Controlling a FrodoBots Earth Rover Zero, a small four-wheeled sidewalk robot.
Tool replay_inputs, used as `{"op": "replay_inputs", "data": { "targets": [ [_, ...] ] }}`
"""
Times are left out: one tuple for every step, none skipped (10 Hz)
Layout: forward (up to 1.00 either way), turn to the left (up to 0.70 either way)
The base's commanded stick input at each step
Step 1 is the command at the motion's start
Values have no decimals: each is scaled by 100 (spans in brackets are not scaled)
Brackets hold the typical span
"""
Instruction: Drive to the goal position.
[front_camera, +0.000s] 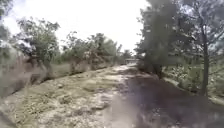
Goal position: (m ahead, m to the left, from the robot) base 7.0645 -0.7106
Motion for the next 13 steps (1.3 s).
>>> {"op": "replay_inputs", "data": {
  "targets": [
    [85,0],
    [85,0],
    [85,0],
    [85,0],
    [85,0],
    [85,0],
    [85,0],
    [85,0],
    [85,0],
    [85,0],
    [85,0],
    [85,0],
    [85,0]
  ]
}}
